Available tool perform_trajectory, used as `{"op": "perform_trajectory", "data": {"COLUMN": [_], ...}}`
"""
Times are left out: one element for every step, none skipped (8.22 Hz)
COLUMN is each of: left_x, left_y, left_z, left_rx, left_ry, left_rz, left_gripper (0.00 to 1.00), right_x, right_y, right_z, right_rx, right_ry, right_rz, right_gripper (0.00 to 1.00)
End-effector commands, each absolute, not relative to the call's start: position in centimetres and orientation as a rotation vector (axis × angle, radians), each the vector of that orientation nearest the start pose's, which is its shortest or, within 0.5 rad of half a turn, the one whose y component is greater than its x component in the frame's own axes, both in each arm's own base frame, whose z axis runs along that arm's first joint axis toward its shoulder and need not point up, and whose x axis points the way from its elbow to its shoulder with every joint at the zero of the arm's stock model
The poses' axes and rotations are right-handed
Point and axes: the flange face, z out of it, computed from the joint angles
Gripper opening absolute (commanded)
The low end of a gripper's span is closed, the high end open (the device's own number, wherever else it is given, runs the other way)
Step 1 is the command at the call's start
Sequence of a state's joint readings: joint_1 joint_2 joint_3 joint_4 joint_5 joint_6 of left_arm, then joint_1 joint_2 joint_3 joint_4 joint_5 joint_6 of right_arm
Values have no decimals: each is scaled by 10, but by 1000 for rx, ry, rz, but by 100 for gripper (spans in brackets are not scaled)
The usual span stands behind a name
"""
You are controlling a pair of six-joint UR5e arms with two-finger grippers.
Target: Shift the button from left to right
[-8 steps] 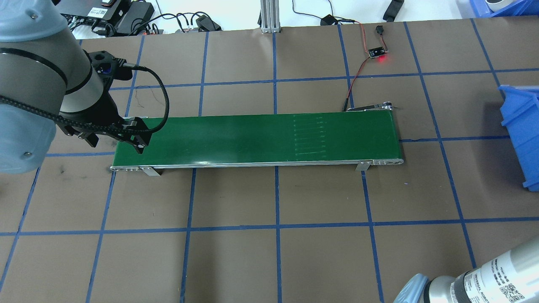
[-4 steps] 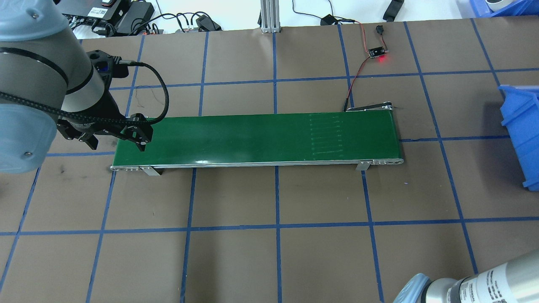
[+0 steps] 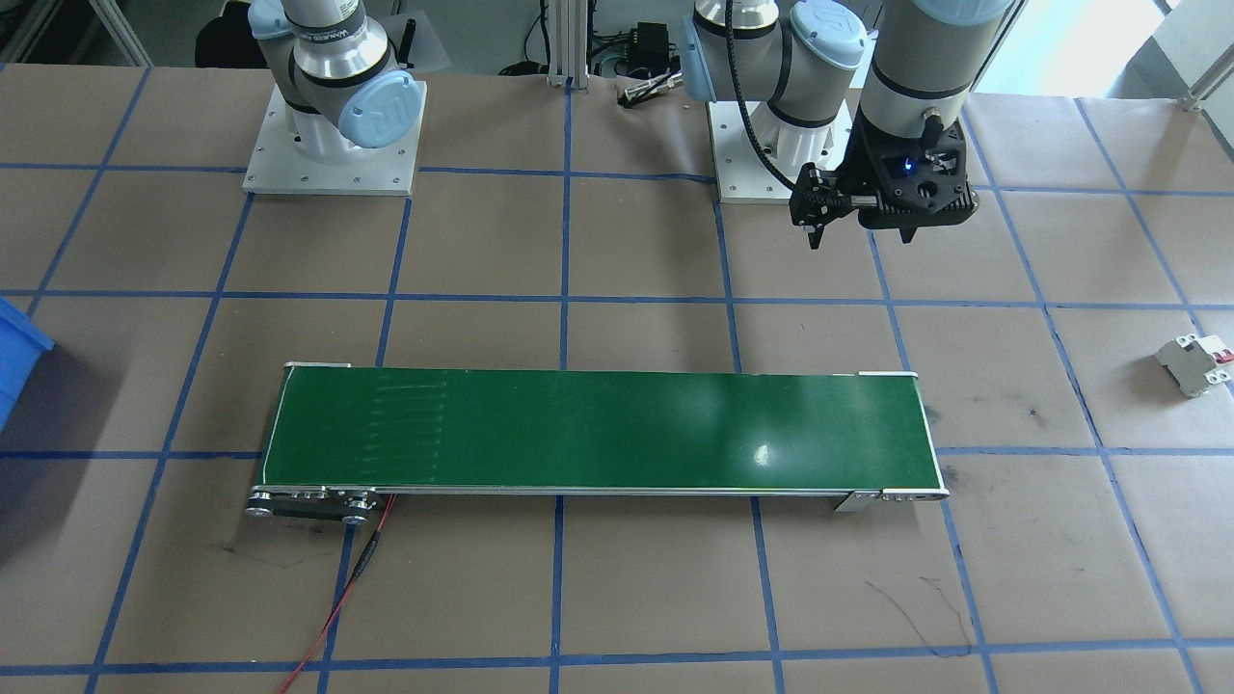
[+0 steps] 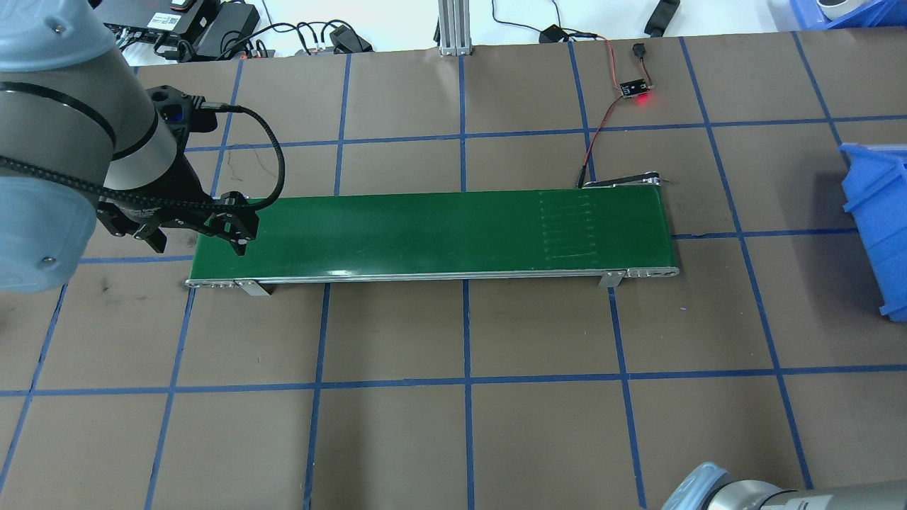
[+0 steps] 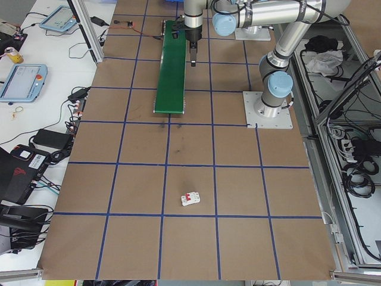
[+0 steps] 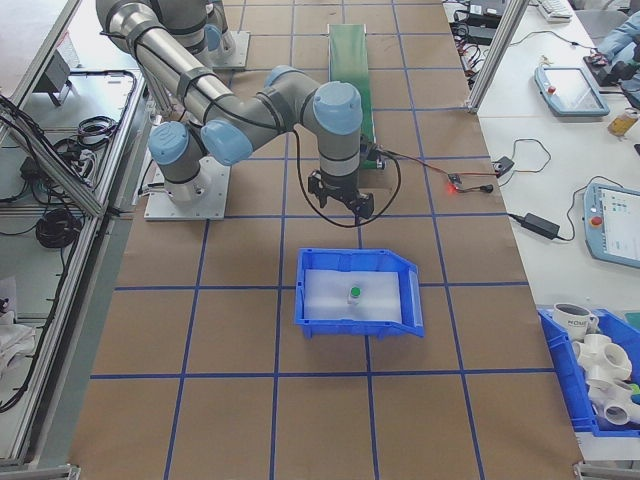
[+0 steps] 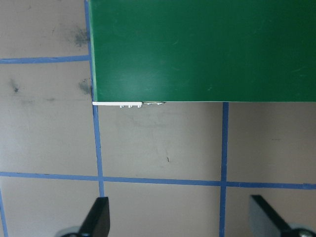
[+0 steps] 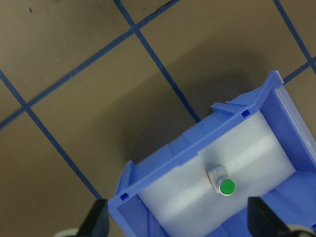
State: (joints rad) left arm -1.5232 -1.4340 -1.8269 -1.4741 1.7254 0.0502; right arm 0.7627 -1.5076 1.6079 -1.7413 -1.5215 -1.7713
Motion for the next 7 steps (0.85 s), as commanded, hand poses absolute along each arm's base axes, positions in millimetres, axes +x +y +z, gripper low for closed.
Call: {"op": "perform_trajectory", "data": {"left_x": [-97,-97,-96,-96,-95,-95,-95], "left_y": [-436,-435,-435,-435,-436,-435,-436], "left_z": [435,437,437,438,440,437,436], "left_rx": [30,68,89,143,195,204,186], "left_ry": [2986,2986,2985,2984,2981,2981,2982], "left_rz": [46,44,44,46,41,55,56], "left_gripper": [100,100,100,100,100,100,100], "right_x": [-157,-92,-34,24,87,143,172], "right_y": [-468,-476,-483,-483,-479,-473,-480], "right_z": [506,515,516,517,512,504,482], "right_rx": [-956,-885,-802,-665,-532,-433,-349], "right_ry": [2985,3031,3048,3064,3075,3082,3072], "right_rz": [-157,-135,-130,-137,-116,-95,-32], "right_gripper": [100,100,100,100,100,100,100]}}
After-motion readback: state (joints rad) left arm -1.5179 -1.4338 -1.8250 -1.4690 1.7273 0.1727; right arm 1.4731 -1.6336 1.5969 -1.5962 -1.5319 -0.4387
